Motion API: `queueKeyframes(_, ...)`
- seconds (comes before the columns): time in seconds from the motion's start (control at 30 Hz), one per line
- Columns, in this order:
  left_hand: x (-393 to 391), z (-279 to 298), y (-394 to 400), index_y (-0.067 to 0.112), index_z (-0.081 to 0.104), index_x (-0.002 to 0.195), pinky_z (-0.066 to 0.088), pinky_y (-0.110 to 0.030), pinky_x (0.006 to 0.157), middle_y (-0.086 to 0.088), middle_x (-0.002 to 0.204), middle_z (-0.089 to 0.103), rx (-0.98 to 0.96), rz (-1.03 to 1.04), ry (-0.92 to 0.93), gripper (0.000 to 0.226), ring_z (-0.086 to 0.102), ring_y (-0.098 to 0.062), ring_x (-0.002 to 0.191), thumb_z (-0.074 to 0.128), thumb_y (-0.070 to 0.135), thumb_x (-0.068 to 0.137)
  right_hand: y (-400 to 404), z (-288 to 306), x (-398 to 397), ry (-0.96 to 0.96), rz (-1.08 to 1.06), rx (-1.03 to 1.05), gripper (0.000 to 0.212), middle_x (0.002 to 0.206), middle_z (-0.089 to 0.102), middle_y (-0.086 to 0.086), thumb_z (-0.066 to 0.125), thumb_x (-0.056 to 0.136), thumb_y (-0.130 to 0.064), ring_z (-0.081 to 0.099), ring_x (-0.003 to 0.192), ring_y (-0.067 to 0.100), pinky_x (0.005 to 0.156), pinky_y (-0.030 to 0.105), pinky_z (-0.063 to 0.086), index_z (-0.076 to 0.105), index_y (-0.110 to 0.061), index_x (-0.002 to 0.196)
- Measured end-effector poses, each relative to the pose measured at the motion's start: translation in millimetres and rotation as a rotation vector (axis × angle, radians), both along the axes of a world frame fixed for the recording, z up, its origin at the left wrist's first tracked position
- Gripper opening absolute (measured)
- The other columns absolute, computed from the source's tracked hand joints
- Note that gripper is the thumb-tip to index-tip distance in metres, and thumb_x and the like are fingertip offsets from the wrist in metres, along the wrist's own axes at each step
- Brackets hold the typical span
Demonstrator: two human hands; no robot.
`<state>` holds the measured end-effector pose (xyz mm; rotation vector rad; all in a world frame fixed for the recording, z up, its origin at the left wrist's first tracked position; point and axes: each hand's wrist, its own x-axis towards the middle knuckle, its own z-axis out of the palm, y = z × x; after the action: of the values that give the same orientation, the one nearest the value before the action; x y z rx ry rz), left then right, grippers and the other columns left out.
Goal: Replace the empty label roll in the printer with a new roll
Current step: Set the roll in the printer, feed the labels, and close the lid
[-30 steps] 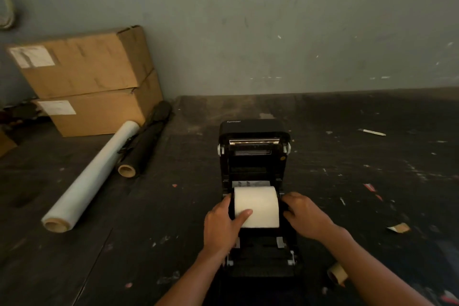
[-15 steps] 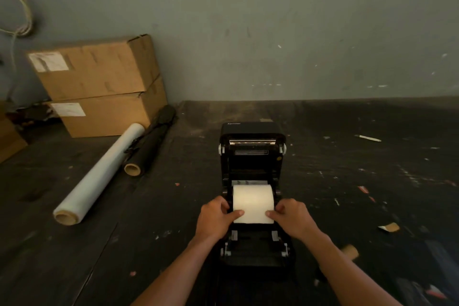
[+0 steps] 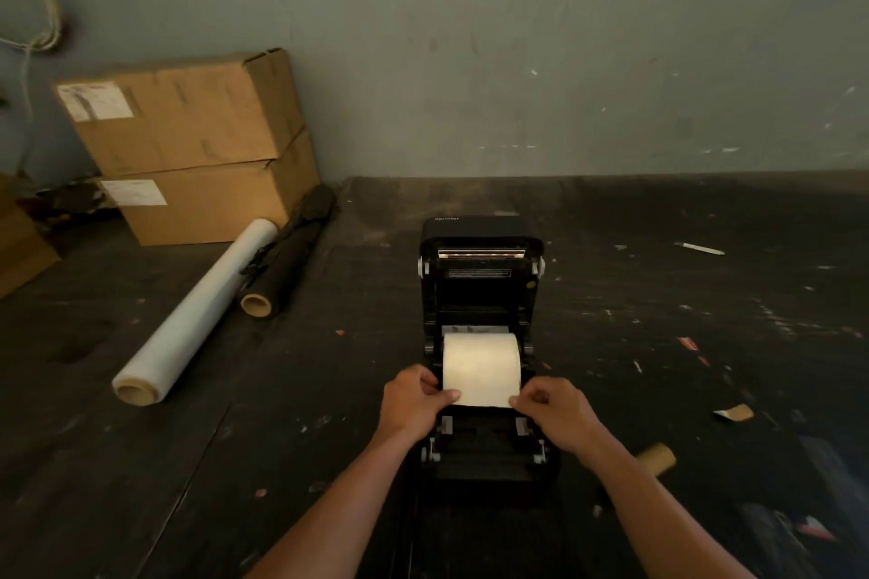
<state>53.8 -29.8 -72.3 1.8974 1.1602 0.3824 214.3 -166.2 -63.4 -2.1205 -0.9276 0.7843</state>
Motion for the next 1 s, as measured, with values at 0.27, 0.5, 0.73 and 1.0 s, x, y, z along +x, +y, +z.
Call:
queueKeyframes(0.27, 3, -4, 2, 0.012, 0.074, 0.094, 0.044, -0.02, 0.077, 0.002, 0.094, 0.069, -0.088, -0.06, 0.036, 0.018, 0.059, -0.004, 0.082, 0.073, 0.025, 0.082, -2, -2, 10, 0.021, 0.038, -0.075, 0.009, 0.089, 0.065, -0.003, 0.064, 0.087, -0.029, 0.06, 0.082, 0.005, 0.063, 0.016, 0.042, 0.066, -0.02, 0.087)
queueKeyframes(0.5, 4, -3, 5, 0.011, 0.074, 0.091, 0.045, -0.022, 0.079, 0.0, 0.096, 0.07, -0.098, -0.113, 0.117, 0.016, 0.06, -0.006, 0.082, 0.074, 0.023, 0.081, 2, -7, 4, -0.068, 0.033, -0.069, 0.013, 0.085, 0.064, -0.002, 0.06, 0.09, -0.025, 0.061, 0.074, 0.005, 0.06, 0.014, 0.042, 0.068, -0.016, 0.095)
queueKeyframes(0.73, 3, -5, 9, 0.011, 0.075, 0.098, 0.046, -0.023, 0.084, -0.003, 0.107, 0.071, -0.085, -0.16, 0.123, 0.02, 0.061, -0.008, 0.091, 0.07, 0.026, 0.085, 4, -6, 8, -0.111, 0.11, -0.13, 0.012, 0.075, 0.061, -0.006, 0.06, 0.09, -0.026, 0.059, 0.068, 0.004, 0.058, 0.014, 0.041, 0.064, -0.023, 0.078)
queueKeyframes(1.0, 4, 1, 14, 0.011, 0.075, 0.095, 0.045, -0.023, 0.077, -0.006, 0.102, 0.072, -0.063, -0.266, 0.231, 0.019, 0.06, -0.008, 0.081, 0.069, 0.027, 0.086, 4, -3, 12, -0.099, 0.138, -0.135, 0.014, 0.083, 0.065, -0.002, 0.059, 0.09, -0.03, 0.063, 0.078, 0.009, 0.066, 0.018, 0.045, 0.065, -0.023, 0.079)
